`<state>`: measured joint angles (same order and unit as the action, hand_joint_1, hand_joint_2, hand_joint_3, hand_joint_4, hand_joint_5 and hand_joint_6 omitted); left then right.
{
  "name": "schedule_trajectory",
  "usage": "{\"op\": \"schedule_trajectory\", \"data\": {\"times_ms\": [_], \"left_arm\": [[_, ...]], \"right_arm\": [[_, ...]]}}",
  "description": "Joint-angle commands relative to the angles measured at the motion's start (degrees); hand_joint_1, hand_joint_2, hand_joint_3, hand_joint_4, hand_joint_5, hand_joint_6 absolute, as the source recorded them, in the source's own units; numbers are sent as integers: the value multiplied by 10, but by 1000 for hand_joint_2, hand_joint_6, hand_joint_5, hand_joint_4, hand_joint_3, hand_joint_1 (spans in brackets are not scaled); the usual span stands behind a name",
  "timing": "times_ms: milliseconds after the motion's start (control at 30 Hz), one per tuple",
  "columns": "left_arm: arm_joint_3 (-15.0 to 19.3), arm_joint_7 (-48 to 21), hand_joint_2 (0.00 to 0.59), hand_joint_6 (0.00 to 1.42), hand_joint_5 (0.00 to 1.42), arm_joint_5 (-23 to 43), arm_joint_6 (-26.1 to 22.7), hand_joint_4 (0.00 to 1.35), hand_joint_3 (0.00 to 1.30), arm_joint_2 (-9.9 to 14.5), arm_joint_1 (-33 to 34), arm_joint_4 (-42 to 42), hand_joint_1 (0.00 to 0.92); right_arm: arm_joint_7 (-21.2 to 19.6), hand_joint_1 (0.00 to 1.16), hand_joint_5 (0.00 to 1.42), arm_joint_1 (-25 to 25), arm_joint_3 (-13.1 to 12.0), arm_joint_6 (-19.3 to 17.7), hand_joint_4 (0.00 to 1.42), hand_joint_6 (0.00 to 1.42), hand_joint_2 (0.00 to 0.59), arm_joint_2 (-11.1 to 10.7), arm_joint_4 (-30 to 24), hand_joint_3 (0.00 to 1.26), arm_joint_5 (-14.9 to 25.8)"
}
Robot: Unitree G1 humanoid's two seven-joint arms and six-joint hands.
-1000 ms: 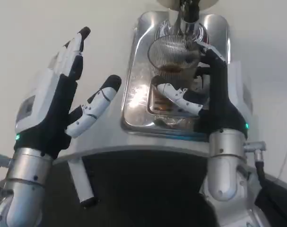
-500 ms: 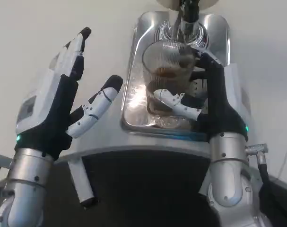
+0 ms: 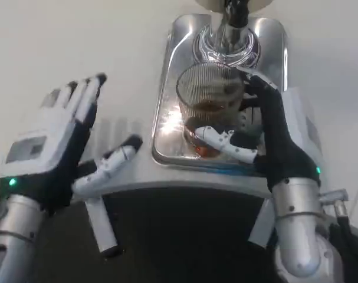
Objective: Grasp the cup under the faucet to collect the drink, then remove the cup.
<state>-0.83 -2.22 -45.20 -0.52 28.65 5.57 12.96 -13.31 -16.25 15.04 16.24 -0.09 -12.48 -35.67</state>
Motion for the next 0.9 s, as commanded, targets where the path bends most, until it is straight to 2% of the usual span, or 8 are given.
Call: {"op": "schedule_trajectory", "data": {"times_ms": [33,167,367,500,633,733,900], "left_arm": [[-15,-28,178,0,0,-46,-13,0,0,30,-26,25,7],[-26,-43,169,0,0,-70,-18,0,0,41,-36,38,21],[-36,-49,158,0,0,-82,-18,0,0,37,-30,43,23],[-41,-46,155,0,0,-85,-8,0,0,42,-28,44,22],[-41,-44,142,0,0,-84,9,0,0,55,-30,54,8],[-34,-44,139,0,0,-79,22,0,0,64,-39,71,0],[-22,-49,127,0,0,-68,41,0,0,72,-57,92,0]], "right_arm": [[11,1162,828,22,-1,-26,760,1079,359,-8,-48,738,8],[30,1162,829,47,-4,-30,760,1082,357,-18,-92,738,14],[58,1162,830,91,-3,-25,760,1099,341,-24,-164,746,22],[76,1162,830,124,0,-27,774,1101,338,-31,-205,747,22],[110,1162,832,170,-4,-25,776,1102,337,-41,-272,747,33],[135,1162,840,193,-12,-18,776,1118,329,-49,-312,757,40],[188,1162,841,242,-43,-5,781,1123,325,-71,-394,760,58]]}}
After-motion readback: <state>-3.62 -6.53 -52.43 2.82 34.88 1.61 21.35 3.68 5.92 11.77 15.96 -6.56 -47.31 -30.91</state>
